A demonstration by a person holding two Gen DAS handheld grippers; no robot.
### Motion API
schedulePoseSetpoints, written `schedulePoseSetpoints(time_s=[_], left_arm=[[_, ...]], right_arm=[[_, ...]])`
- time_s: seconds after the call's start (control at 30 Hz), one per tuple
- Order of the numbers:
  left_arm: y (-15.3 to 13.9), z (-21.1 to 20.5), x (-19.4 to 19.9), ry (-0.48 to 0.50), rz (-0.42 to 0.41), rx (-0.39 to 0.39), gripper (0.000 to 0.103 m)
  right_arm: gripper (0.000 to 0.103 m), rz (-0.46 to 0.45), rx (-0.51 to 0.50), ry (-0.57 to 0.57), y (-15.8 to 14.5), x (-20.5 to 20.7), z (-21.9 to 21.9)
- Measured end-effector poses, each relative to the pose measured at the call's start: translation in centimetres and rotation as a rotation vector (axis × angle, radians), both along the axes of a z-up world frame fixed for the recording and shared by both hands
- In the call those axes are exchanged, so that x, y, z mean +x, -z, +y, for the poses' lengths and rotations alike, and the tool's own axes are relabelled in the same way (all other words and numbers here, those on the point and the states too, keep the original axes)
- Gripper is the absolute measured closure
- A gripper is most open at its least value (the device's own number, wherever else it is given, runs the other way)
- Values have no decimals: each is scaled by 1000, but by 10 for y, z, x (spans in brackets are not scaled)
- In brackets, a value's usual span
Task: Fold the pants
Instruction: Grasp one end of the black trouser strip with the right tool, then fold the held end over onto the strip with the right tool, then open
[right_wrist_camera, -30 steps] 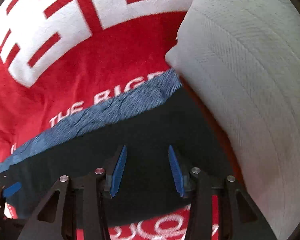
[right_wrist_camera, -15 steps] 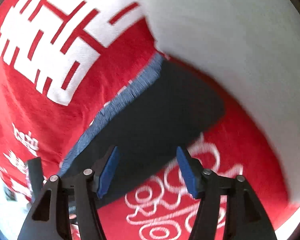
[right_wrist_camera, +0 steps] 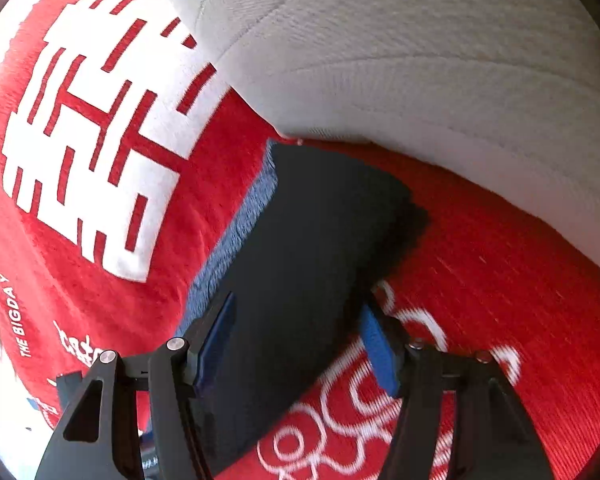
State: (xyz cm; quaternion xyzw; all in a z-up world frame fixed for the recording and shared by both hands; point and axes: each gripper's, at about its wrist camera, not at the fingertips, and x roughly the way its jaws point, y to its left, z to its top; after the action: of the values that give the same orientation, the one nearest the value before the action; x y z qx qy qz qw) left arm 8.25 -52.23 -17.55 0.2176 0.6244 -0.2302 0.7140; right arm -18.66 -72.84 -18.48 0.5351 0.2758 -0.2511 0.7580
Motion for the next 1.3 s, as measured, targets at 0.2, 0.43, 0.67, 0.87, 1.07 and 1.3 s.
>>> schedulePoseSetpoints(time_s=[0.2, 0.43, 0.67, 0.87, 1.07, 1.3], left_arm=[[-29, -14, -11, 4, -62, -70, 21], [-8, -37, -30, 25, -13, -170, 26], [7, -35, -46, 25, -100, -215, 26], [4, -31, -48, 55, -97, -254, 26], [-28, 49, -18, -18, -53, -318, 26], [-45, 156, 13, -103, -143, -242, 26]], right_arm=[[87, 66, 59, -7, -1, 13, -10], [88, 80, -65, -143, -40, 27, 0], [90, 101, -210, -284, -73, 54, 26], [89, 118, -324, -407, -100, 78, 62], [90, 144, -469, -544, -130, 105, 114], [90, 216, -604, -723, -128, 142, 204]])
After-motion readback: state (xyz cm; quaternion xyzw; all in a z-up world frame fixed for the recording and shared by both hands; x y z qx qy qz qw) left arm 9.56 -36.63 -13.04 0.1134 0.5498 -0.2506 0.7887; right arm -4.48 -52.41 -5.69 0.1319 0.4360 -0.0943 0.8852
